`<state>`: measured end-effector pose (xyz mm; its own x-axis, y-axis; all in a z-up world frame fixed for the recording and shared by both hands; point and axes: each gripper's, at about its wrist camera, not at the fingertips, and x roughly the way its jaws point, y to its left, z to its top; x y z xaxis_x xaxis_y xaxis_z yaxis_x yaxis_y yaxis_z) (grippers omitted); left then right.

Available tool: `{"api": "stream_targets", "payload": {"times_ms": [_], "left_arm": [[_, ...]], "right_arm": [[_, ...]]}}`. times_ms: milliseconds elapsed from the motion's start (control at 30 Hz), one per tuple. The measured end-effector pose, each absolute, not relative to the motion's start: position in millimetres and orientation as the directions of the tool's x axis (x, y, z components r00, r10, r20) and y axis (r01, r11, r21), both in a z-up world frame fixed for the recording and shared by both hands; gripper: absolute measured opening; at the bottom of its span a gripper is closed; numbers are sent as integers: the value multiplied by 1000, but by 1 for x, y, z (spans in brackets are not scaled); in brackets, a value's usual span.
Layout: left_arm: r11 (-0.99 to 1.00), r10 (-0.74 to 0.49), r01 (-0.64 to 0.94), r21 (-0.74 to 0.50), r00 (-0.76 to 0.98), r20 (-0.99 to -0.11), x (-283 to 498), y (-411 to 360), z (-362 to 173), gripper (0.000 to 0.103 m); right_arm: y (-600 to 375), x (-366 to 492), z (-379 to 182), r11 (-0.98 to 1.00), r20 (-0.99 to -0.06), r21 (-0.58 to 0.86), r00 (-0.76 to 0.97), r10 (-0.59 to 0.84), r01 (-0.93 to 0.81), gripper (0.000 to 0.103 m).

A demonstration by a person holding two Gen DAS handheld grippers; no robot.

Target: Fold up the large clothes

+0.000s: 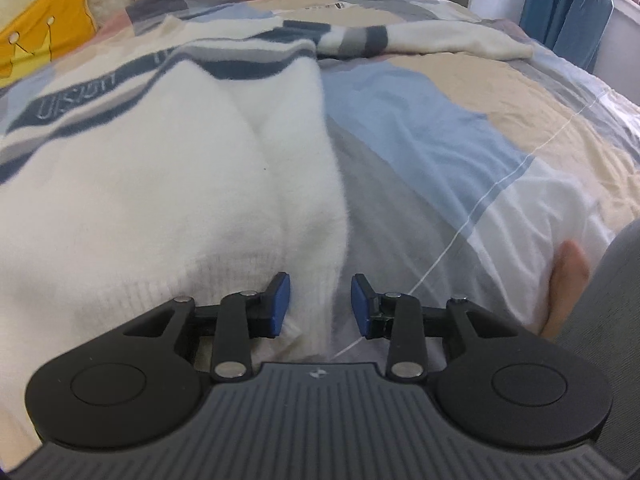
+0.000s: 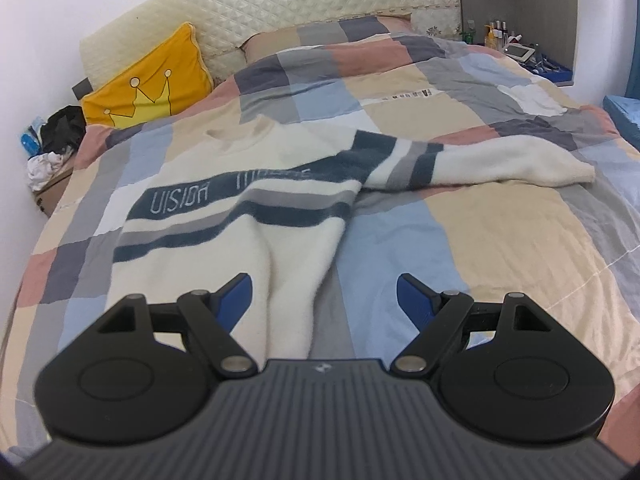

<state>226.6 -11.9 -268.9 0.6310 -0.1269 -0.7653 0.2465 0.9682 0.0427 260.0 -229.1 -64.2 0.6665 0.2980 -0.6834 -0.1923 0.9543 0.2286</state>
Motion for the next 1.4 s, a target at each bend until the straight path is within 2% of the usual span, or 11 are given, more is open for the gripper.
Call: {"api": "stream_targets", "payload": {"times_ms": [100, 233, 300, 367, 667, 800, 933, 1067, 1200, 1300, 1400], "left_arm": [[958, -85, 262, 114, 644, -760, 226, -16, -273, 23], [943, -78, 293, 160, 660, -748, 224, -18, -276, 10], [941, -118, 310, 135, 674, -730, 220, -19, -272, 7], [939, -132, 318, 132, 686, -716, 217, -19, -267, 6], [943, -284, 329, -58, 700, -655, 211, -16, -236, 5], [932, -339, 338, -127, 699, -630, 210, -18, -227, 5], [910, -407, 352, -220, 653, -639, 216, -32, -235, 5], [889, -453, 375, -263, 631, -630, 225, -52, -244, 5], [871, -491, 342, -352, 588, -643, 242, -60, -263, 5], [883, -468, 336, -328, 563, -681, 250, -66, -274, 5], [879, -473, 351, -322, 571, -671, 247, -61, -270, 6]], "right_arm": [[-234, 263, -67, 957, -692, 237, 662, 286, -165, 81], [-232, 257, -64, 949, -678, 253, 665, 314, -190, 81], [-231, 257, -63, 945, -675, 260, 664, 323, -196, 81], [-232, 258, -62, 944, -675, 268, 663, 325, -190, 81], [-238, 261, -66, 956, -670, 246, 685, 286, -160, 81], [-242, 273, -84, 965, -711, 230, 655, 254, -125, 81], [-253, 285, -100, 965, -739, 250, 629, 241, -75, 81], [-252, 297, -114, 965, -754, 257, 612, 237, -57, 81], [-247, 307, -121, 965, -758, 255, 606, 240, -64, 81], [-244, 312, -126, 967, -762, 248, 605, 231, -57, 81], [-240, 312, -129, 972, -766, 227, 604, 218, -63, 81]]}}
